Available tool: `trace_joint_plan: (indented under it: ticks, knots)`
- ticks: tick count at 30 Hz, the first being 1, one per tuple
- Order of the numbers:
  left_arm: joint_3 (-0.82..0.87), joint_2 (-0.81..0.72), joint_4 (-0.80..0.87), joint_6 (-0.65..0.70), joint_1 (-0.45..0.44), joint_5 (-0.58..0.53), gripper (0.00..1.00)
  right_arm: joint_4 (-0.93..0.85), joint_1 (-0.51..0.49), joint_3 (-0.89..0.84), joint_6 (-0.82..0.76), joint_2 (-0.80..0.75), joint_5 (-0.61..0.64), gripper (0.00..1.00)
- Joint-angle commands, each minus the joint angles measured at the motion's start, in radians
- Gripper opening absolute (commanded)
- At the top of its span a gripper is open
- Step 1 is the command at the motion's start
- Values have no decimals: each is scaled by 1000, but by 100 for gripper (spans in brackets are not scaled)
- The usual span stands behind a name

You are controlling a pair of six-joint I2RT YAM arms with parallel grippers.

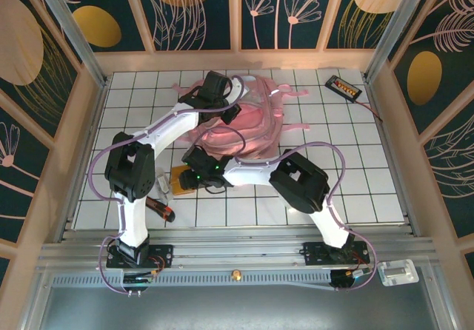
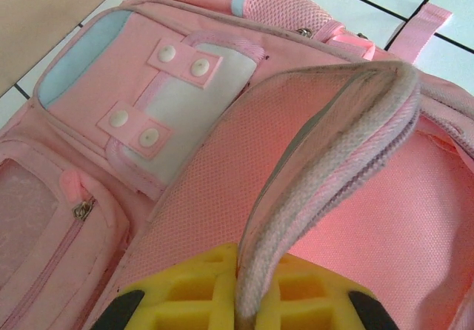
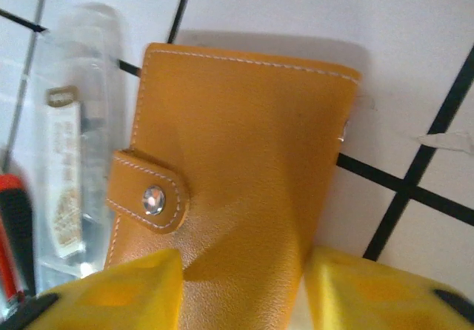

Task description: Pack the student bag

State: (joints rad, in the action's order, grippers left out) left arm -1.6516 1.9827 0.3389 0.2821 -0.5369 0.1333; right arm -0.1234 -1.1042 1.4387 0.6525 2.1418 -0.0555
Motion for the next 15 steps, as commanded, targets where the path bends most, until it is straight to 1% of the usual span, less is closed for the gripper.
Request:
trace_joint_plan:
  ticks: [1, 5, 6, 10, 15]
  knots:
    - [13, -32, -29, -16, 28, -13, 0, -108, -12, 32, -6, 42, 97, 28]
    - [24, -33, -34, -17, 29, -13, 0, -129, -19, 42, -17, 43, 133, 4]
    - [25, -32, -34, -16, 30, -12, 0, -133, -19, 43, -17, 41, 137, 0]
    - [20, -27, -32, -23, 29, -12, 0, -139, -23, 16, -18, -9, 178, 0]
    - [-10, -12, -16, -49, 29, -3, 0, -122, -25, -108, -16, -172, 236, 0]
